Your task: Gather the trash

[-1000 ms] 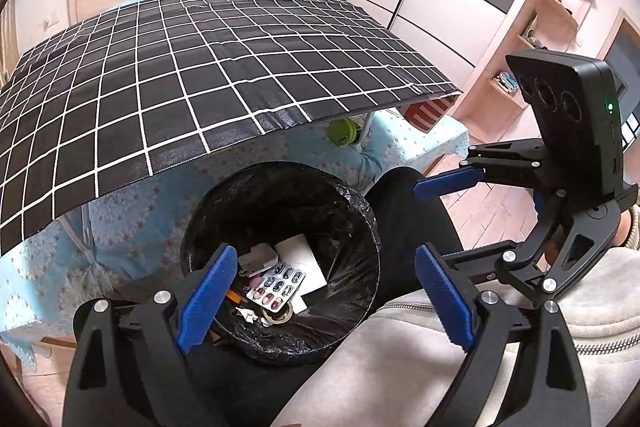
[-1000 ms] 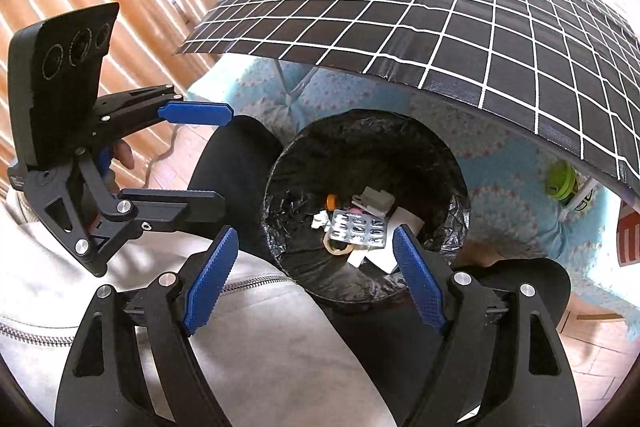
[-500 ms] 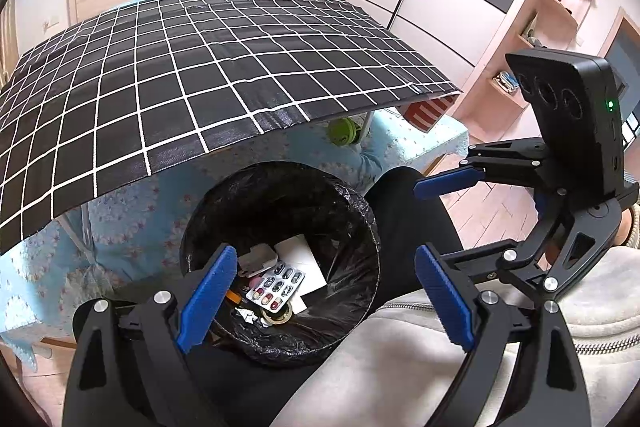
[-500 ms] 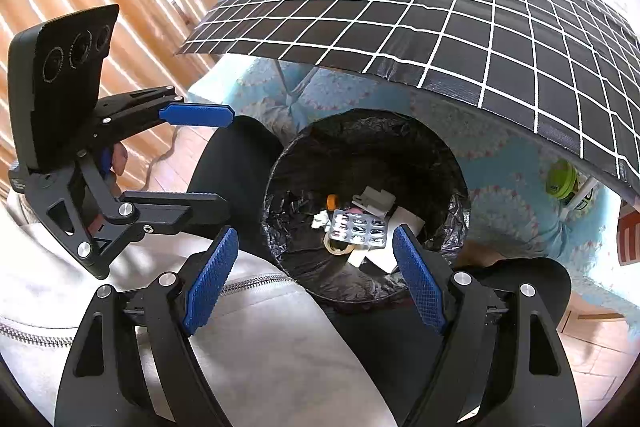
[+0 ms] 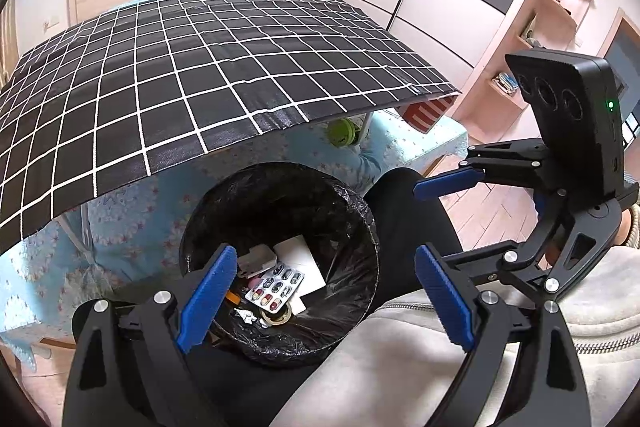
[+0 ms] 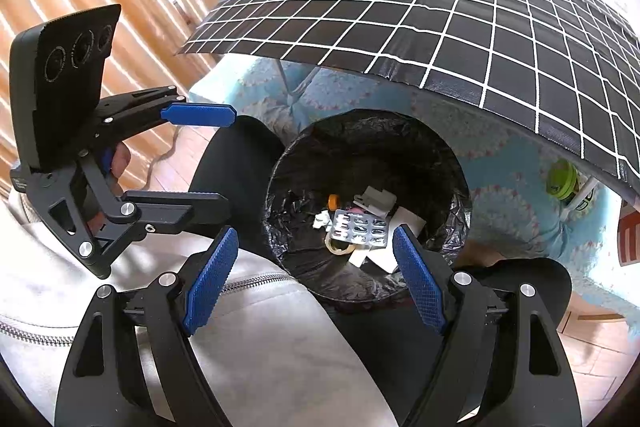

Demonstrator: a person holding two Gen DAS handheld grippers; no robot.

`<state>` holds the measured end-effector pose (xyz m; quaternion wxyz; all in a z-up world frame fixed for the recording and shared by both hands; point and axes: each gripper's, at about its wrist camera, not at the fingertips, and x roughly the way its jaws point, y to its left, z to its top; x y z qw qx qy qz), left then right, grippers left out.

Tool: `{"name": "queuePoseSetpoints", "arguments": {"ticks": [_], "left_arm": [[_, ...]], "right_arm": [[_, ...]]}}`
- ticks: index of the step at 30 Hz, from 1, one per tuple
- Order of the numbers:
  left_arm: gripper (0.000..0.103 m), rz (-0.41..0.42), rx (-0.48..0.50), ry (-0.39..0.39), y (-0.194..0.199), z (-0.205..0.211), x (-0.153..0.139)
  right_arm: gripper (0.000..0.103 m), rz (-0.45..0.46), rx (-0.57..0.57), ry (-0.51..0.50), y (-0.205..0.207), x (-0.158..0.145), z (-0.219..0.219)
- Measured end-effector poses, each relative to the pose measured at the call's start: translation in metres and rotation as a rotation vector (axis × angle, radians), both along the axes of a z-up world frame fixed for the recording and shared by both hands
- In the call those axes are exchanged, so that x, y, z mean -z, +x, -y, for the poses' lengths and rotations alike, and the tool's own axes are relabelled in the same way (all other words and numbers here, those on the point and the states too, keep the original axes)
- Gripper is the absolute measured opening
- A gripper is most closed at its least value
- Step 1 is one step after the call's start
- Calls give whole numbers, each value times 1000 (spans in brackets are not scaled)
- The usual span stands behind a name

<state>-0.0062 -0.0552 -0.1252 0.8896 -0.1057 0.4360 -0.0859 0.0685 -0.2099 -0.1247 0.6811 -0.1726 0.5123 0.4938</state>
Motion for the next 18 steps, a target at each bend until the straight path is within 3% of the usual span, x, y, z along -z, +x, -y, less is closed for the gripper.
{"name": "queuePoseSetpoints", "arguments": {"ticks": [18], "left_arm": [[87,-1,0,6,1,-1,-1]], "right_arm": [[79,0,-3,2,0,0,-1]]}}
